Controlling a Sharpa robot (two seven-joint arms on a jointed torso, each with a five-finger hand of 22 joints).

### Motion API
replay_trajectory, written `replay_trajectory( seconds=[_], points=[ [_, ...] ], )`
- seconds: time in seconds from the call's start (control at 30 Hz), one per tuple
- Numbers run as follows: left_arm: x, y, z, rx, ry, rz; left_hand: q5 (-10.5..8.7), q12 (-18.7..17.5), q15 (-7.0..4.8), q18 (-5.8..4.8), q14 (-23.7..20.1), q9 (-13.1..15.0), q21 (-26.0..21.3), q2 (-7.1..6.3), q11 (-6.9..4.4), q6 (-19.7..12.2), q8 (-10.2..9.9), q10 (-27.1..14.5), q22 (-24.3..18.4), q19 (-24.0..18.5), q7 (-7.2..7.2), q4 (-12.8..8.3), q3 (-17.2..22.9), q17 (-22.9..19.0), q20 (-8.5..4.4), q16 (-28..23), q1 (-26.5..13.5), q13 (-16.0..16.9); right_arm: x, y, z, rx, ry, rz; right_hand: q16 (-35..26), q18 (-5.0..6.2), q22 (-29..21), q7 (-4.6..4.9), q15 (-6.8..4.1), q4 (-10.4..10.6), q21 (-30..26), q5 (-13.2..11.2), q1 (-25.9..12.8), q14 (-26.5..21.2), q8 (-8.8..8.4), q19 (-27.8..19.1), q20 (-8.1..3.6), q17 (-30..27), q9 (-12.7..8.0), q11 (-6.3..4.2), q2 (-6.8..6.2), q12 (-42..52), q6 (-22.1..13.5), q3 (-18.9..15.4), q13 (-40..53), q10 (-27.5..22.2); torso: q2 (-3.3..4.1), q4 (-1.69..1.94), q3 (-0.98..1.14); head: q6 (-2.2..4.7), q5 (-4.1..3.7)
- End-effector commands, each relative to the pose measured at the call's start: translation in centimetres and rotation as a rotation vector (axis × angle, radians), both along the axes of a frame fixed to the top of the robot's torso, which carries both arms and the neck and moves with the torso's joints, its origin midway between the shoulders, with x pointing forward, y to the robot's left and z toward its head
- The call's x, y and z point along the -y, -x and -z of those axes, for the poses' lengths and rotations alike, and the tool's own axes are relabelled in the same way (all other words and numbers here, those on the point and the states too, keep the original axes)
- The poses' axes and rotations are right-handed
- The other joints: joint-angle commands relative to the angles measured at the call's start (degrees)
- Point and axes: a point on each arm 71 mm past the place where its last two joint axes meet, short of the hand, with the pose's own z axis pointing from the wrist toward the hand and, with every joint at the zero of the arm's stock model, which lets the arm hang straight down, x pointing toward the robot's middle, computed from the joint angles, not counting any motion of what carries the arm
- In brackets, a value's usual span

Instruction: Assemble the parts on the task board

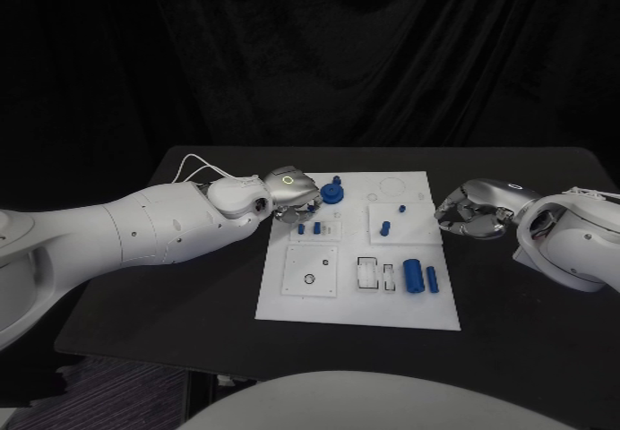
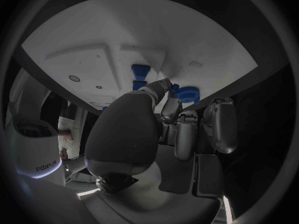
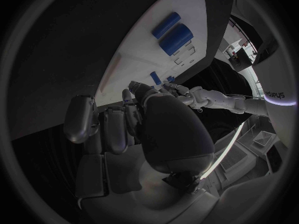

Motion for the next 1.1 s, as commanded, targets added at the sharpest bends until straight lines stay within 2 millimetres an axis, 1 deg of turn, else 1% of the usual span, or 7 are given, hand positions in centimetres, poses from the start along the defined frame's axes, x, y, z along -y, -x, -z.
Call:
replay_trajectory(
  seconds=[0.03, 0.17, 0.43, 0.9, 1.1],
  points=[
    [0.32, 0.22, 0.16, -0.004, 0.0, 0.013, -0.26, -0.2, 0.5, 0.93, 5.9, 0.1, -0.3, 0.32, -0.07, 0.0, -0.2, -0.4, 10.4, -0.3, 0.04, -0.1, -0.4, 15.1, -0.06, 0.1, -0.4, 0.4, -0.01, 0.02, 0.14, -0.008, 0.005, 0.005, -0.4, 0.51, 9.0, 0.09, 0.44, 0.2, -0.2, -0.2, -0.4, 1.2, 0.28, -0.4, 0.17, 0.0, 0.1, 0.35, -0.1, -0.2, 0.4, -0.2, -0.1, 0.1, 0.0, 0.0, -0.01, -0.01, -0.13],
    [0.41, 0.28, 0.17, -0.005, 0.001, 0.015, -0.26, -0.2, 0.5, 0.93, 5.9, 0.1, -0.3, 0.32, -0.07, 0.0, -0.2, -0.4, 10.4, -0.3, 0.04, -0.1, -0.4, 15.1, -0.06, 0.1, -0.4, 0.4, -0.04, 0.01, 0.14, -0.008, 0.005, 0.004, -0.4, 0.51, 9.0, 0.09, 0.44, 0.2, -0.2, -0.2, -0.4, 1.2, 0.28, -0.4, 0.17, 0.0, 0.1, 0.35, -0.1, -0.2, 0.4, -0.2, -0.1, 0.1, -0.03, -0.02, 0.01, -0.01, -0.04],
    [0.64, 0.42, 0.11, -0.001, 0.009, 0.025, -0.29, 0.0, 0.5, 0.95, 5.9, 0.1, -0.5, 0.4, -0.08, 0.0, -0.2, -0.3, 10.4, -0.4, 0.03, -0.1, -0.3, 15.1, -0.05, 0.1, -0.4, 0.5, -0.14, -0.02, 0.17, -0.009, 0.005, 0.001, -0.4, 0.52, 9.0, 0.1, 0.48, 0.2, -0.2, -0.4, -0.4, 1.2, 0.28, -0.4, 0.21, 0.0, 0.0, 0.4, -0.09, -0.2, 0.5, -0.2, -0.1, 0.1, -0.03, 0.0, 0.0, -0.01, -0.24],
    [1.1, 0.83, 0.13, -0.012, 0.012, 0.041, -0.32, -0.2, 0.51, 1.05, 5.9, 0.1, -0.9, 0.4, -0.08, -0.1, -0.3, -0.5, 10.3, -0.6, 0.04, -0.2, -0.4, 15.1, -0.04, 0.1, -0.3, 0.4, -0.17, -0.09, 0.26, -0.014, 0.01, 0.002, -0.4, 0.52, 9.0, 0.1, 0.48, 0.2, -0.2, -0.4, -0.4, 1.2, 0.28, -0.4, 0.21, 0.0, 0.0, 0.4, -0.09, -0.2, 0.5, -0.2, -0.1, 0.1, -0.01, 0.0, 0.0, -0.01, -0.18],
    [1.09, 0.87, 0.24, -0.023, 0.003, 0.041, -1.06, -0.4, 0.57, 1.1, 5.9, 0.0, -1.2, 0.48, -0.05, -0.4, -0.6, -0.7, 10.2, -0.9, 0.01, -0.1, -0.6, 15.0, 0.01, 0.1, -0.6, 0.3, -0.15, -0.1, 0.3, -0.018, 0.013, 0.003, -0.4, 0.52, 9.0, 0.12, 0.51, 0.2, -0.3, -0.4, -0.4, 1.1, 0.29, -0.4, 0.24, -0.1, 0.0, 0.43, -0.07, -0.2, 0.5, -0.3, 0.0, 0.1, -0.02, 0.01, 0.0, -0.01, -0.18]
  ],
)
